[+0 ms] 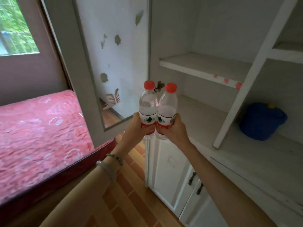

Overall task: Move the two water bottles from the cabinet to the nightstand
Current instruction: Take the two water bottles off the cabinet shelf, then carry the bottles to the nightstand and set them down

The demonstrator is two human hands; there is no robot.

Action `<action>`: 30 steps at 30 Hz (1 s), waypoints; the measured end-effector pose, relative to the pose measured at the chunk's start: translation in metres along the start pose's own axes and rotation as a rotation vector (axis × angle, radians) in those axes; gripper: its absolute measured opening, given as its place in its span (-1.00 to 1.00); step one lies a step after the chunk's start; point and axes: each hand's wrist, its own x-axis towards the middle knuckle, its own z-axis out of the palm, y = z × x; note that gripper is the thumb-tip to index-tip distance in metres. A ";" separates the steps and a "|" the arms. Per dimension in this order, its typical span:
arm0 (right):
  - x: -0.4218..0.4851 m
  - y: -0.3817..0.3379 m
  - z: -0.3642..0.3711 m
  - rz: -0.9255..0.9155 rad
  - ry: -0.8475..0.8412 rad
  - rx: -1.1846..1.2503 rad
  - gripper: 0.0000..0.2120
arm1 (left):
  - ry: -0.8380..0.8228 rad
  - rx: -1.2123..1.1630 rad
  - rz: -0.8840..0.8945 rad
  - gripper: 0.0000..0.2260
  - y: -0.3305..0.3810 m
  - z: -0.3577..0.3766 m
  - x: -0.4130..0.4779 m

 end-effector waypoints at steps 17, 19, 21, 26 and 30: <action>-0.108 -0.116 0.172 -0.208 -0.424 0.076 -0.35 | 0.343 0.150 -0.177 -0.48 -0.043 -0.216 -0.152; -0.131 -0.132 0.200 -0.214 -0.478 0.082 -0.32 | 0.382 0.165 -0.216 -0.49 -0.051 -0.246 -0.181; -0.160 -0.149 0.226 -0.232 -0.508 0.098 -0.35 | 0.426 0.191 -0.250 -0.48 -0.057 -0.277 -0.214; -0.235 -0.189 0.289 -0.284 -0.617 0.121 -0.41 | 0.535 0.222 -0.334 -0.43 -0.074 -0.350 -0.299; -0.289 -0.218 0.335 -0.296 -0.729 0.148 -0.41 | 0.627 0.248 -0.397 -0.44 -0.085 -0.400 -0.363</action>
